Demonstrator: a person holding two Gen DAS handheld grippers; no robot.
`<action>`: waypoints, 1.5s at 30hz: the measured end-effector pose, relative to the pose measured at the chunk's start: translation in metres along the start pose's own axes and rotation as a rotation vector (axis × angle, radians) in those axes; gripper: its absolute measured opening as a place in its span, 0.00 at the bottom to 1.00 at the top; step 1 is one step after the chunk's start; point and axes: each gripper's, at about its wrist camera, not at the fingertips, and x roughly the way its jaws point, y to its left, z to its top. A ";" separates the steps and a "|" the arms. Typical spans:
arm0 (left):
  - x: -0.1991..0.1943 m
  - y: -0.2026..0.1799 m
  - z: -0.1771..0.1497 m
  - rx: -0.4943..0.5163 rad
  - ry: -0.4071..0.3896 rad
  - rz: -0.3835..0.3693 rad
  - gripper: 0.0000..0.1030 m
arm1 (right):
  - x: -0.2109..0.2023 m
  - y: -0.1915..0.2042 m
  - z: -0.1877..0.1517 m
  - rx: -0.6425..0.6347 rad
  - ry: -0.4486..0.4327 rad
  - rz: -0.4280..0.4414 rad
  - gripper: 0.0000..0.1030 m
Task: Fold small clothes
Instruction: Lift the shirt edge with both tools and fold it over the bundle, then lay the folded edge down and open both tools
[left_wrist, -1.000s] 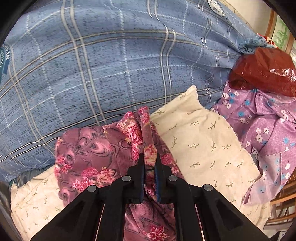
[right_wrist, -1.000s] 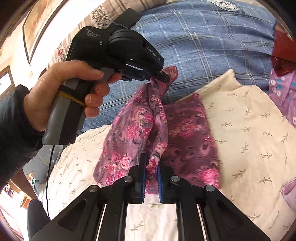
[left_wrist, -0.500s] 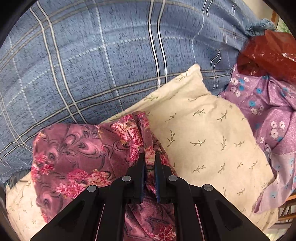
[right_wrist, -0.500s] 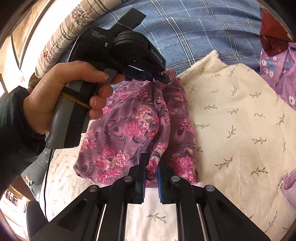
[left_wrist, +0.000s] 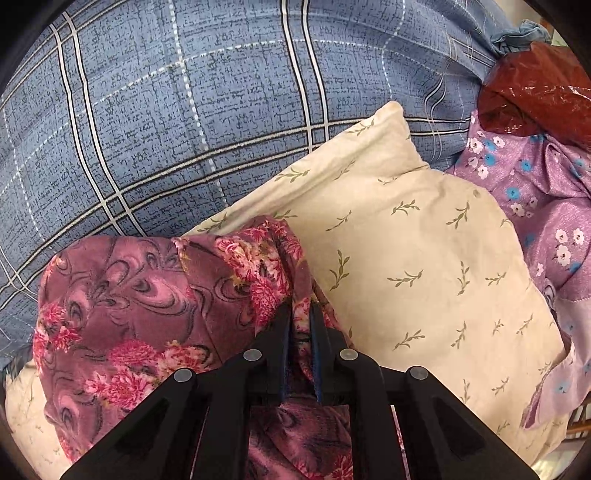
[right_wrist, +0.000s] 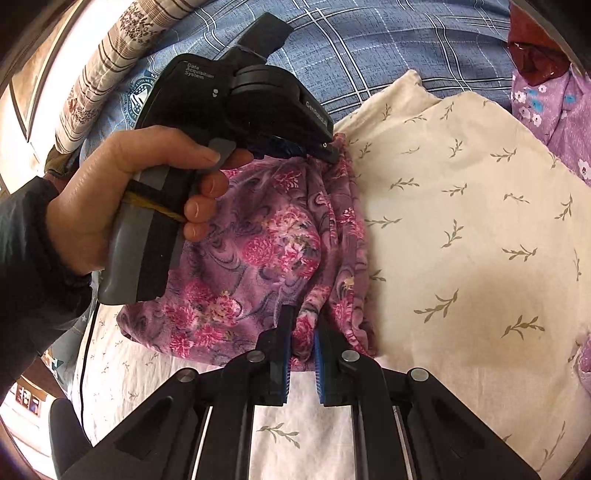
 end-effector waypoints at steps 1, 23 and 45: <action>-0.003 0.001 0.000 -0.001 -0.002 -0.007 0.11 | 0.000 -0.001 0.000 0.000 0.002 -0.003 0.09; -0.153 0.089 -0.122 0.017 -0.183 0.063 0.26 | -0.004 0.015 0.003 -0.039 0.018 -0.133 0.09; -0.142 0.115 -0.206 -0.051 -0.146 0.035 0.26 | -0.016 0.021 0.019 -0.078 0.056 -0.232 0.30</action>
